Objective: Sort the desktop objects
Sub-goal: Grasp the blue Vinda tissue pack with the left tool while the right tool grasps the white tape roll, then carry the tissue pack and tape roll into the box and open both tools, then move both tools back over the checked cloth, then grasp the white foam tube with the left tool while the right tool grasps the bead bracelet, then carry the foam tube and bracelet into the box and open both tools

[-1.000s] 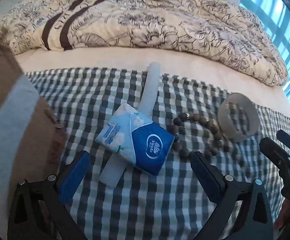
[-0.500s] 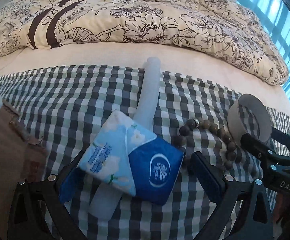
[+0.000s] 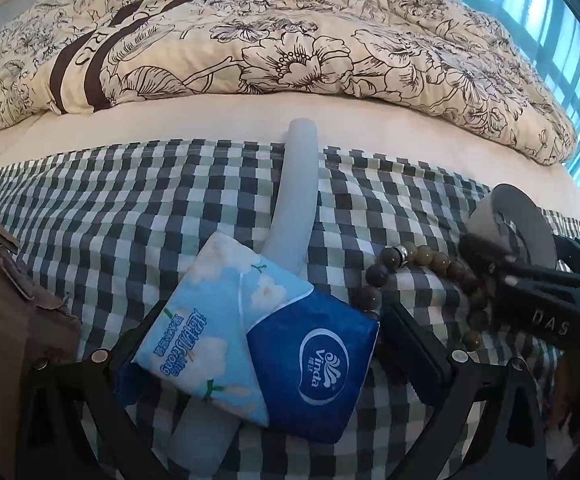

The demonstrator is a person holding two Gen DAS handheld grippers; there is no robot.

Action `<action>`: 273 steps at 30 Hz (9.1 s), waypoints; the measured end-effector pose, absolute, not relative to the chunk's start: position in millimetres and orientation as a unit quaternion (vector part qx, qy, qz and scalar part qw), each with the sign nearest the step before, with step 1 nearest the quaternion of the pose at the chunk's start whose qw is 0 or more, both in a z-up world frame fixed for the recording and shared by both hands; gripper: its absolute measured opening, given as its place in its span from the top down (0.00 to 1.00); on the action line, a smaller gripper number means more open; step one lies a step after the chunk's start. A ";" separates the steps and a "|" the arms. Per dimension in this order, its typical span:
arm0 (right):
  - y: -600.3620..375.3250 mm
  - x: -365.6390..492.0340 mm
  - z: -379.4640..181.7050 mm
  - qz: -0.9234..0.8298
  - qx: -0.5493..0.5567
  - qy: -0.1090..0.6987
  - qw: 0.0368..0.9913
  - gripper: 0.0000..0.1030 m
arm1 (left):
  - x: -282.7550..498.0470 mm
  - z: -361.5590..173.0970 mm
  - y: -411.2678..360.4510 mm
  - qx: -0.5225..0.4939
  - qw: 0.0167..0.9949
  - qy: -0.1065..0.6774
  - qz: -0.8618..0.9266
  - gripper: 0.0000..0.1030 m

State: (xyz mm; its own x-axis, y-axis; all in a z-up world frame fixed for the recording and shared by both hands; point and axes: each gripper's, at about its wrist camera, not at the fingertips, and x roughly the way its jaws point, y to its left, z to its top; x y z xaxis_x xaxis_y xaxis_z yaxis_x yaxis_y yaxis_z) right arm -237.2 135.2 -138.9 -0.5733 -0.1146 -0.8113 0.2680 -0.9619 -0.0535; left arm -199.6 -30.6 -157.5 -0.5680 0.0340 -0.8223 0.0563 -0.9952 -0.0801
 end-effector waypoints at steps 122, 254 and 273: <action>-98.6 -27.3 33.8 -0.863 0.342 0.086 0.361 0.06 | 19.3 -2.5 -260.7 0.380 0.178 0.161 -0.893 0.07; 133.1 -96.5 -10.2 -0.901 0.375 0.081 0.204 0.89 | -82.5 -27.2 -12.7 0.388 -0.013 0.039 -0.921 0.90; 132.0 -12.5 51.6 -0.910 0.324 0.092 0.242 0.89 | -18.4 42.3 -3.5 0.353 -0.004 0.035 -0.935 0.90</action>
